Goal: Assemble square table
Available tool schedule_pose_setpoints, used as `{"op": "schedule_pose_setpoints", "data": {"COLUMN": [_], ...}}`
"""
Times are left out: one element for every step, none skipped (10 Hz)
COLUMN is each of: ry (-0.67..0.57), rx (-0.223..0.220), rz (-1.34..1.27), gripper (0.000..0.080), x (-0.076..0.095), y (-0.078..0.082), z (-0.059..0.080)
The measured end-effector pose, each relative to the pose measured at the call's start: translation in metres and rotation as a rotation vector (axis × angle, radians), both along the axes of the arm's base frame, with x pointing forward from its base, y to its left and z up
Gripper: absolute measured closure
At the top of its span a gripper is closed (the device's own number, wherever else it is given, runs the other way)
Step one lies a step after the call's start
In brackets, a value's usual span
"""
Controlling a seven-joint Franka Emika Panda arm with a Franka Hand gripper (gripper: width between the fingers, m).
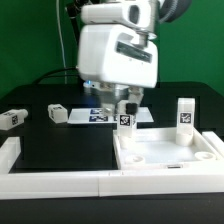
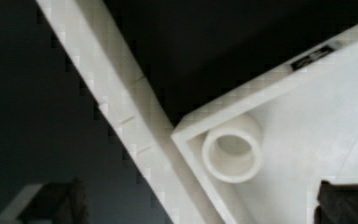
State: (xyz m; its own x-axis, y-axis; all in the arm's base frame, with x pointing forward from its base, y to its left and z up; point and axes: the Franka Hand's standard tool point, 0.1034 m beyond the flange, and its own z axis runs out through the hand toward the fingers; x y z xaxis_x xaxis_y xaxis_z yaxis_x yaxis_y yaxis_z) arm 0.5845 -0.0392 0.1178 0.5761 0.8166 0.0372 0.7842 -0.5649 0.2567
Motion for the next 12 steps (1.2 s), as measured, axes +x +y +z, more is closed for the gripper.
{"op": "schedule_pose_setpoints", "data": {"ry": [-0.002,-0.005,-0.015,-0.021,-0.019,-0.015,0.008,0.046,0.127,0.225,0.277,0.305], "rx": [0.017,0.035,0.051,0.072,0.07,0.07,0.066,0.054,0.027,-0.022,-0.055,-0.063], "rz": [-0.092,-0.187,-0.247,-0.314,-0.302,-0.305,-0.309,-0.304,-0.32,-0.334,-0.346,-0.365], "gripper": [0.0151,0.0151,0.0151,0.0151,0.0151,0.0151,0.0151,0.0151,0.0151,0.0151,0.0151,0.0151], "x": [-0.011,-0.017,-0.016,-0.016,-0.016,-0.016,-0.02,-0.031,-0.054,-0.075,-0.089,-0.099], "y": [-0.011,-0.017,-0.016,-0.014,-0.015,-0.014,-0.012,-0.019,-0.029,-0.039,-0.046,-0.048], "z": [0.006,0.004,0.001,0.0,0.0,-0.001,-0.003,-0.004,-0.007,-0.011,-0.016,-0.021]}}
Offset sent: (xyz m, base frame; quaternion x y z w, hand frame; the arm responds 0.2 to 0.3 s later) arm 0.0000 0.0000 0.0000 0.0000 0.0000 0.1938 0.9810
